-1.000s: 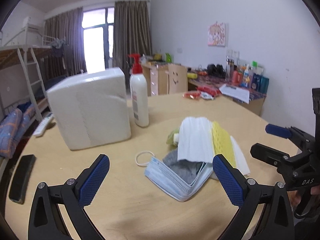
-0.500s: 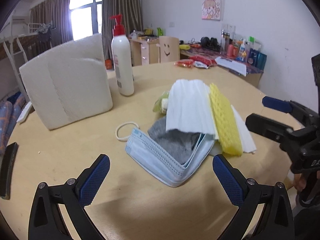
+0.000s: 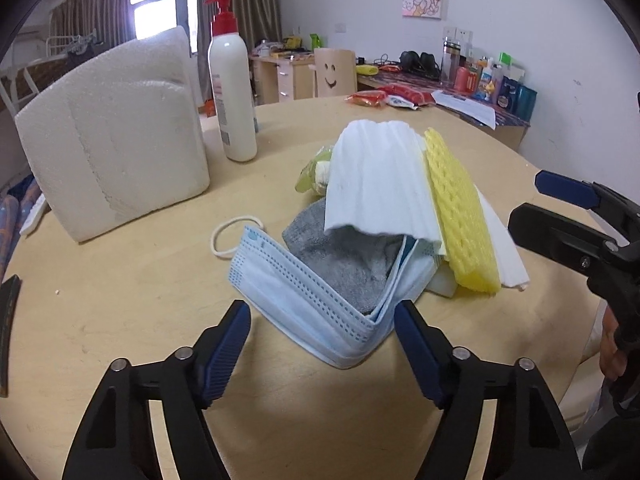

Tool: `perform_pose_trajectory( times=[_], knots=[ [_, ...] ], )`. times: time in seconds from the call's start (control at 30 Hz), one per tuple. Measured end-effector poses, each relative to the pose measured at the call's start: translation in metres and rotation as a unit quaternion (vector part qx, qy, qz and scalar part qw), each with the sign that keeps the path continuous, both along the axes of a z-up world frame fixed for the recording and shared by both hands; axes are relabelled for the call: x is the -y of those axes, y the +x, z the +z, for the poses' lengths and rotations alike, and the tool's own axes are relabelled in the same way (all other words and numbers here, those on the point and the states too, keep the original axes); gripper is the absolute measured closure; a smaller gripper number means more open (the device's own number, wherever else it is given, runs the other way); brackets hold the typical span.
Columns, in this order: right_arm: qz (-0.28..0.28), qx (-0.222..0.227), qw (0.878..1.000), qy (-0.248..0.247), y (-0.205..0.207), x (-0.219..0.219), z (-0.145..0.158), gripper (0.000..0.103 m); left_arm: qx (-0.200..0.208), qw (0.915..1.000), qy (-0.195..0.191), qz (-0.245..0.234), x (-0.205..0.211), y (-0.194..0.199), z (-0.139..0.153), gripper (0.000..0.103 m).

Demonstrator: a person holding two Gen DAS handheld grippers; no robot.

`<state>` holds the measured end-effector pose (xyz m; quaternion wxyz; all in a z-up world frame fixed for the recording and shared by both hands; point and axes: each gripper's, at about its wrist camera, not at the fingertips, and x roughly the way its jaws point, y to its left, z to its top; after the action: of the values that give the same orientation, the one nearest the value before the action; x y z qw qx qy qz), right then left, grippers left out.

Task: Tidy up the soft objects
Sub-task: 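Lower the left gripper onto the blue mask and close on it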

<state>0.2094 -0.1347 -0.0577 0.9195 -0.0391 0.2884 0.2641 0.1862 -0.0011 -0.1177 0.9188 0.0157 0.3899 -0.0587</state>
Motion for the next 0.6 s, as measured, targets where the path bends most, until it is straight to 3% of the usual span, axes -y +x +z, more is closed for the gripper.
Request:
perform_pose_trajectory(
  times=[0.13, 0.37, 0.6],
  knots=[
    [-0.002, -0.003, 1.0, -0.001, 0.0013, 0.0001, -0.0017, 0.0, -0.006, 1.0, -0.006, -0.004, -0.0014, 0.0013, -0.0018, 0.041],
    [-0.005, -0.003, 1.0, -0.006, 0.0012, -0.0032, -0.002, 0.0, -0.003, 0.9998, -0.014, -0.013, -0.001, -0.0007, -0.003, 0.074],
    [-0.016, -0.01, 1.0, -0.01, 0.0018, -0.0082, -0.0035, 0.0, 0.004, 0.9995, -0.028, -0.017, -0.0043, -0.0028, -0.0029, 0.087]
  ],
)
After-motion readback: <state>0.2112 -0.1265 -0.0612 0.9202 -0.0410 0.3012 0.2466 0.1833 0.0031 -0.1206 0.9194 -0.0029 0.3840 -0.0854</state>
